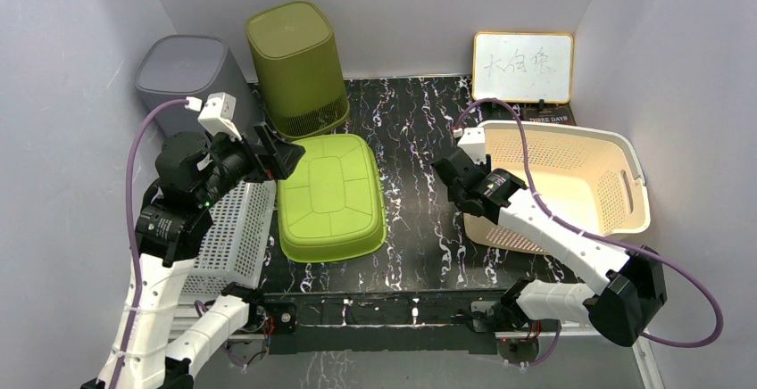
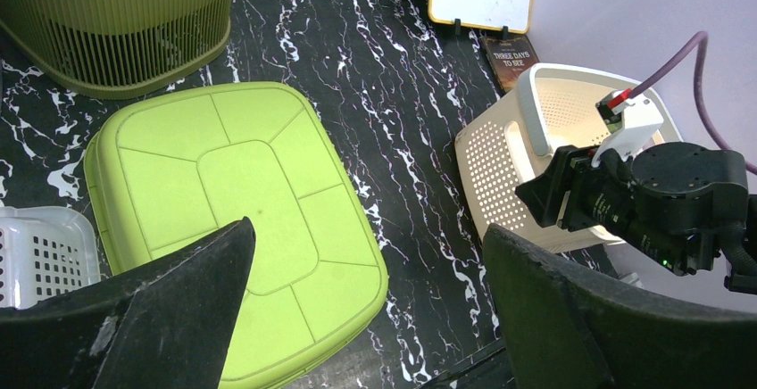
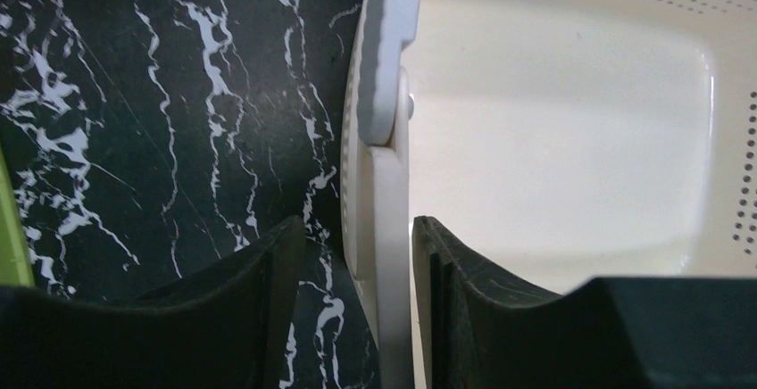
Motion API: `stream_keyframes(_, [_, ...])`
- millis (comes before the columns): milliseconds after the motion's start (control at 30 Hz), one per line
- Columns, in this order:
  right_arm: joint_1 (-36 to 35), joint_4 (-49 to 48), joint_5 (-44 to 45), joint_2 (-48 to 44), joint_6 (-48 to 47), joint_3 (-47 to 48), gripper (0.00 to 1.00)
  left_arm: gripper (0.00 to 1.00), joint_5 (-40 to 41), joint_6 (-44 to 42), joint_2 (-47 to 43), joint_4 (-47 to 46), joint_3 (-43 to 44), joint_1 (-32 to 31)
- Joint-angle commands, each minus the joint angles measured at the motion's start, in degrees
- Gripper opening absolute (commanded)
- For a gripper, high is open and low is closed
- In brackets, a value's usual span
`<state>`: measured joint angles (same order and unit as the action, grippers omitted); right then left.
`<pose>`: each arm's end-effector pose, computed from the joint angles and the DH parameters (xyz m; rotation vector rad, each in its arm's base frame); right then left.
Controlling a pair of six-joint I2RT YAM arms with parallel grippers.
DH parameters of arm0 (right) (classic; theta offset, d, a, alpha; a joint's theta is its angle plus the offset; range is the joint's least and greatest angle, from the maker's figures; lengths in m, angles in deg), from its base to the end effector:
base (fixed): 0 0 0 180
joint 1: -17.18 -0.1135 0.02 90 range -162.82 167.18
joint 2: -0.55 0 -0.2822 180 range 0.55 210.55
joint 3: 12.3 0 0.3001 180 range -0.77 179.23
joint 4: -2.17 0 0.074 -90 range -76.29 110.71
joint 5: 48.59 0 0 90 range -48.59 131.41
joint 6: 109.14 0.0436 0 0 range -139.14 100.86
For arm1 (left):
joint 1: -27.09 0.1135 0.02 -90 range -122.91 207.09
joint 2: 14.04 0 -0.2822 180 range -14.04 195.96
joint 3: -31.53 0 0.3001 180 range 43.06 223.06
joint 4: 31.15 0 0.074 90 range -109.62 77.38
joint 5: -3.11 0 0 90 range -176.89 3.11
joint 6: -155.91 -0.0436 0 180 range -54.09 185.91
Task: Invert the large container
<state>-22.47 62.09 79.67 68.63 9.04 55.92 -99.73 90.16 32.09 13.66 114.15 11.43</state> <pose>0.2245 0.1510 0.2825 -0.0157 2.3383 -0.3194 0.1716 -0.0582 0.4785 0.0388 1.7637 -0.7037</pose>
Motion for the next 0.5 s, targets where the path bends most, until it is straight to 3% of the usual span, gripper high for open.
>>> stream_keyframes(0, [0.87,-3.63,2.21,-0.17,-0.55,-1.19,0.35,0.98,0.4,-0.34,-1.03,0.93,0.07,-0.1])
stream_keyframes(200, [0.93,-3.72,4.88,0.82,-1.98,-0.79,0.28,0.98,0.93,-0.34,-1.56,2.02,0.88,-0.09])
stream_keyframes(333, [0.91,-2.86,6.0,1.1,-2.67,-0.58,0.0,0.98,1.06,-0.36,-1.91,2.29,0.9,-0.11])
stream_keyframes(467, [0.97,-2.55,4.62,0.22,-3.48,1.32,0.0,0.98,1.07,-0.17,-2.1,2.25,0.89,-0.1])
